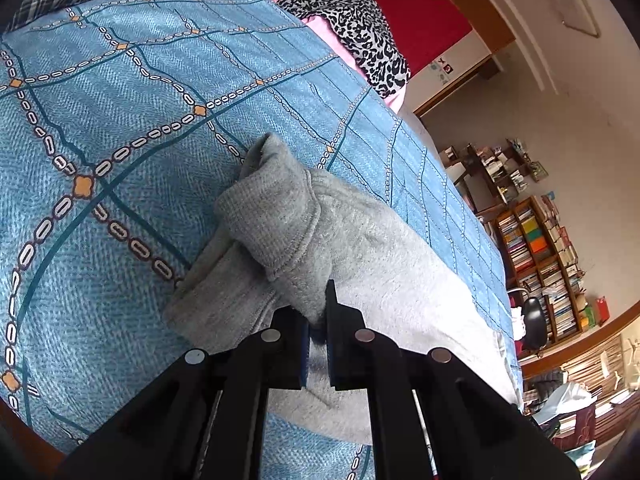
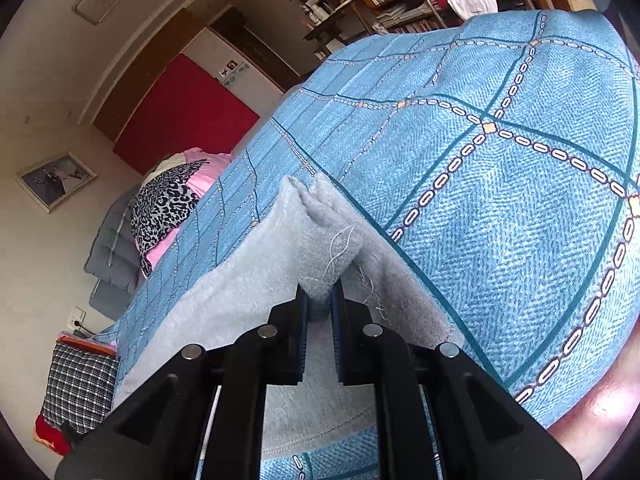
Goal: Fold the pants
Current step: 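Release the fabric with both grippers and smooth the folded pants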
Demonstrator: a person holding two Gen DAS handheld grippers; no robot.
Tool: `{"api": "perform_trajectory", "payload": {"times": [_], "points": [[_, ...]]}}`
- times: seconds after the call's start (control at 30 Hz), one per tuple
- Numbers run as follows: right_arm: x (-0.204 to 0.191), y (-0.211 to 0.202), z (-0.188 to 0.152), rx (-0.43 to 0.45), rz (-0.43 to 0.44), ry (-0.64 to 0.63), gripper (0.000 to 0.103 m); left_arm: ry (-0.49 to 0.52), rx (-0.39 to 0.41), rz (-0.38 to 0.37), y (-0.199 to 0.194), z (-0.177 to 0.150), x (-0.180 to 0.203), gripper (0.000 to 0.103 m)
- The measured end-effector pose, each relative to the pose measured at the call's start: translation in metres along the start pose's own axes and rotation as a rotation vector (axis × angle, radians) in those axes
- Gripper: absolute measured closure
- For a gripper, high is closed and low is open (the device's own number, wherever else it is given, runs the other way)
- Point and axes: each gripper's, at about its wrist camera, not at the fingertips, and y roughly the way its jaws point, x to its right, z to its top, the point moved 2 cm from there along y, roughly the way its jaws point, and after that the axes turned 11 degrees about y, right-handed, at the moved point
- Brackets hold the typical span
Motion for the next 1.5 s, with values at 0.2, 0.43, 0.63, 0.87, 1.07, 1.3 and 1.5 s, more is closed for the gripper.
{"api": "perform_trajectory", "payload": {"times": [0.2, 0.43, 0.63, 0.87, 1.07, 1.3, 1.5], "points": [[-0.019, -0.041, 0.001, 0.105, 0.057, -0.044, 0.093, 0.021, 0.043, -0.03, -0.017, 0.007, 0.012, 0.097], [0.021, -0.04, -0.016, 0.059, -0.061, -0.019, 0.093, 0.032, -0.055, 0.045, -0.008, -0.02, -0.001, 0.097], [0.044, -0.024, -0.03, 0.031, -0.109, -0.004, 0.092, 0.036, -0.049, 0.042, -0.004, -0.036, -0.015, 0.092], [0.039, -0.034, -0.03, 0.073, -0.143, -0.053, 0.076, 0.092, 0.026, 0.142, -0.027, -0.03, -0.01, 0.078], [0.029, -0.056, -0.021, 0.235, -0.242, -0.152, 0.062, 0.157, 0.144, 0.261, -0.058, -0.023, 0.003, 0.059], [-0.018, -0.059, -0.034, 0.368, -0.244, -0.336, 0.062, 0.363, 0.165, 0.173, -0.028, -0.019, 0.076, 0.053], [-0.039, -0.011, -0.056, 0.215, -0.19, -0.462, 0.058, 0.542, 0.029, 0.018, 0.032, -0.052, 0.141, 0.049]]}}
